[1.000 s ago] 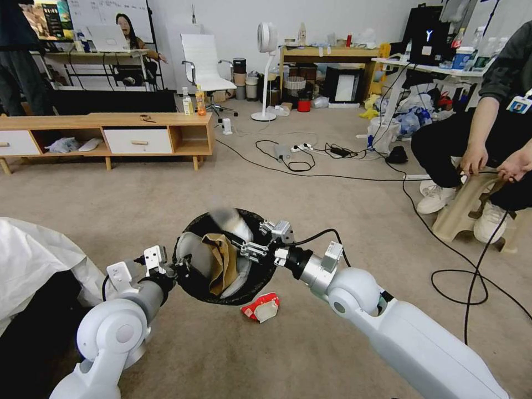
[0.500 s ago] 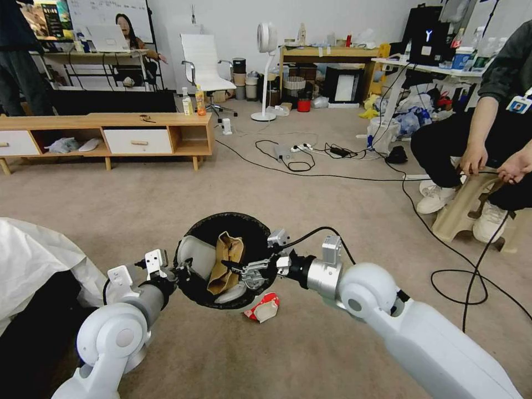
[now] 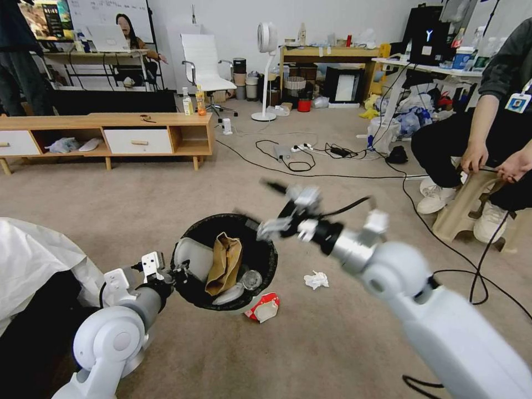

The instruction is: Pick up the trash bin and place the garbage on the floor into it.

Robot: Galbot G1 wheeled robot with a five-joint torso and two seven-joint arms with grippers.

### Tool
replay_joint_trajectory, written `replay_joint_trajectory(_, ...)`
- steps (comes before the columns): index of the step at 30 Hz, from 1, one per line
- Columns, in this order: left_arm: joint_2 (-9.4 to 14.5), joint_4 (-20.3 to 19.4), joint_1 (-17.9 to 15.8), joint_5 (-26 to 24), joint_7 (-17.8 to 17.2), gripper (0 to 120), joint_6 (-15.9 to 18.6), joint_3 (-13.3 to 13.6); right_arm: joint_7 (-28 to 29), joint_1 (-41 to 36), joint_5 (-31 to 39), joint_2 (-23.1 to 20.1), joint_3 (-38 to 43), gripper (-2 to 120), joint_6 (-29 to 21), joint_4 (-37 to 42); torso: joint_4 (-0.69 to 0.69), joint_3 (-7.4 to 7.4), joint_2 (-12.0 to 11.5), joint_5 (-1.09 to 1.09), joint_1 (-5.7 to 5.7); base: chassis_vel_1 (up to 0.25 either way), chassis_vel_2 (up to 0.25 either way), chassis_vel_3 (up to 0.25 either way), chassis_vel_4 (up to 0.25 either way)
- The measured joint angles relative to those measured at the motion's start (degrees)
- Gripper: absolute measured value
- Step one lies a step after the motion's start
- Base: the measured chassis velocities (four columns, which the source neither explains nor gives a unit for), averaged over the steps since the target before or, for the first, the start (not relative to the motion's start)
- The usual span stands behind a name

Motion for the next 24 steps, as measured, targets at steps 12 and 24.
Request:
replay_joint_trajectory(12, -1.2, -1.7, 0.7, 0.9, 0.6, 5, -0.7, -5.6, 37.5, -12.1, 0.1, -0.7, 5.1, 100, -21.8, 5.4, 0.01, 0.00, 0.0, 0.00, 0.00, 0.000, 0.000, 0.000, 0.000)
replay_joint_trajectory(24, -0.4, -3.3, 1.4, -0.4, 0.9, 5, -0.8, -7.2, 40.5, -23.4, -8.1, 0.9, 1.9, 100, -24.2, -3.8, 0.01, 0.00, 0.0, -0.01, 0.00, 0.000, 0.000, 0.000, 0.000)
